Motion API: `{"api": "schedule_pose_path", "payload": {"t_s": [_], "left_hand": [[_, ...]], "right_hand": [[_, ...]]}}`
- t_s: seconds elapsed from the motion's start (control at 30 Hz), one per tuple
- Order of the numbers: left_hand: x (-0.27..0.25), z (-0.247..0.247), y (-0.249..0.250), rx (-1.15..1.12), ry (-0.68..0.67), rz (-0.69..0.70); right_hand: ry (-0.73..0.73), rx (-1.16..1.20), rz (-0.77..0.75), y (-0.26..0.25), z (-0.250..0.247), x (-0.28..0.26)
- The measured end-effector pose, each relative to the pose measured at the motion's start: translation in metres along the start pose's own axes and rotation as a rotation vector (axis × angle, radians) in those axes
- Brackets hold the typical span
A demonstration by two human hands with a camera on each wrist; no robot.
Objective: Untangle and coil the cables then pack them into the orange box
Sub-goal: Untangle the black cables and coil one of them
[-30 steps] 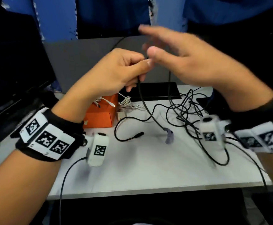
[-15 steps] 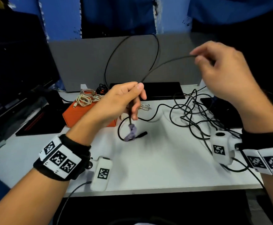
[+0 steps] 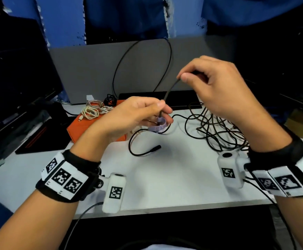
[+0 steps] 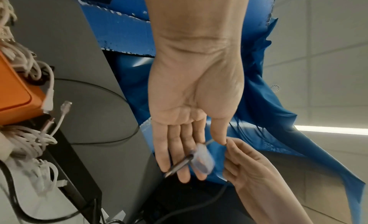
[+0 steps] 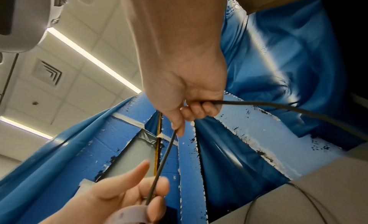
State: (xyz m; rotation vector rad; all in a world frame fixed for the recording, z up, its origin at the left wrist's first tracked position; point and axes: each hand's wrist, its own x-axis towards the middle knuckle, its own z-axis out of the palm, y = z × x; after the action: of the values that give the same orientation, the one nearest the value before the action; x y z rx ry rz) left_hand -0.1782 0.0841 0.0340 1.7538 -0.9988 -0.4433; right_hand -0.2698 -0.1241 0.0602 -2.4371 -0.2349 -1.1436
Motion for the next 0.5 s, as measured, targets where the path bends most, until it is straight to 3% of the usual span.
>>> {"api": "schedule_pose_path", "payload": {"t_s": [0.17,0.4,0.5], "left_hand": [[-0.002,-0.011,-0.001,-0.004,0.018,0.027],[0.000,-0.004,-0.001,-0.017,0.025,0.065],[0.000,0.000,-0.002,-0.050,0.027,0.060]], "right_hand": [[0.011,0.013,0.119,0.007,-0.004,0.002],[-0.360,-0.046,0.064,-0.004,0.008,-0.007],[-0.376,-0.039,0.064,-0.005,0.012,-0.009]]}}
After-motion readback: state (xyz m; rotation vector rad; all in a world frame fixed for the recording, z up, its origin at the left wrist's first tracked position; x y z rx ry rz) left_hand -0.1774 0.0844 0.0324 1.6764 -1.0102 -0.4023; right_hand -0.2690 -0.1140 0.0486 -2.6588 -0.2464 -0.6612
